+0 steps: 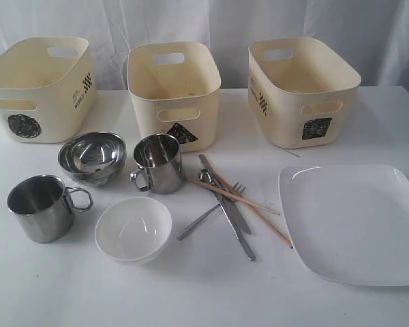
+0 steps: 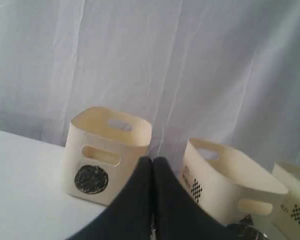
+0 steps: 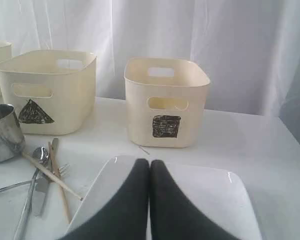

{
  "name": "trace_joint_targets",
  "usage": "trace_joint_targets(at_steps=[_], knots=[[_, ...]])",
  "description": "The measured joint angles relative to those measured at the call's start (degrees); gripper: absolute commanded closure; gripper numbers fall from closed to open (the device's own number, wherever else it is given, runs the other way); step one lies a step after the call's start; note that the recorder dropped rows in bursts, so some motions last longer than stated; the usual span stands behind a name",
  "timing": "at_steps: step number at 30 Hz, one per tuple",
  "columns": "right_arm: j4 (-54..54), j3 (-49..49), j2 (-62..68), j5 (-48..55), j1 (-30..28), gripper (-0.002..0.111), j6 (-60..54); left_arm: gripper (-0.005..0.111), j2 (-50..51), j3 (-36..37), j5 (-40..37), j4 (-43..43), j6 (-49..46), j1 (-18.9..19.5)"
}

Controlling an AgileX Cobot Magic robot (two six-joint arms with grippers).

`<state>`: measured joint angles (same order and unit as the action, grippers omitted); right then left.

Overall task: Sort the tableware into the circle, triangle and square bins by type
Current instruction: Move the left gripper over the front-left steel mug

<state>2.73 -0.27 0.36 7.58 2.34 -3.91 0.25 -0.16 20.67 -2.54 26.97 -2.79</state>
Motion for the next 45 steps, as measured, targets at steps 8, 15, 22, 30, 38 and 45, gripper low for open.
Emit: trace_joint_targets(at_steps=[8,15,22,30,38,45], knots=[[0.00,0.00,0.00,0.00,0.00,0.108,0.00,0.107,2.03,-7.45,-9.36,-25.59,26.95,0.00],[0.00,0.00,0.00,0.03,0.00,0.108,-0.10,0.107,24.15,-27.91,-8.61,-71.17,63.74,-0.51],[0.00,0.00,0.00,0.13,0.00,0.108,-0.10,0.107,51.10,-41.97,-8.81,-96.20,79.82,-0.55],[0.00,0.00,0.00,0.24,0.00,0.108,-0.10,0.034,69.92,-42.20,-3.12,-96.28,74.27,-0.64],[0.00,0.00,0.00,0.24,0.00,0.108,-0.10,0.038,75.47,-42.32,-5.00,-96.45,75.62,-0.64],[0.00,0.00,0.00,0.24,0.00,0.108,-0.10,0.049,75.06,-42.32,-0.01,-96.54,75.92,-0.64]])
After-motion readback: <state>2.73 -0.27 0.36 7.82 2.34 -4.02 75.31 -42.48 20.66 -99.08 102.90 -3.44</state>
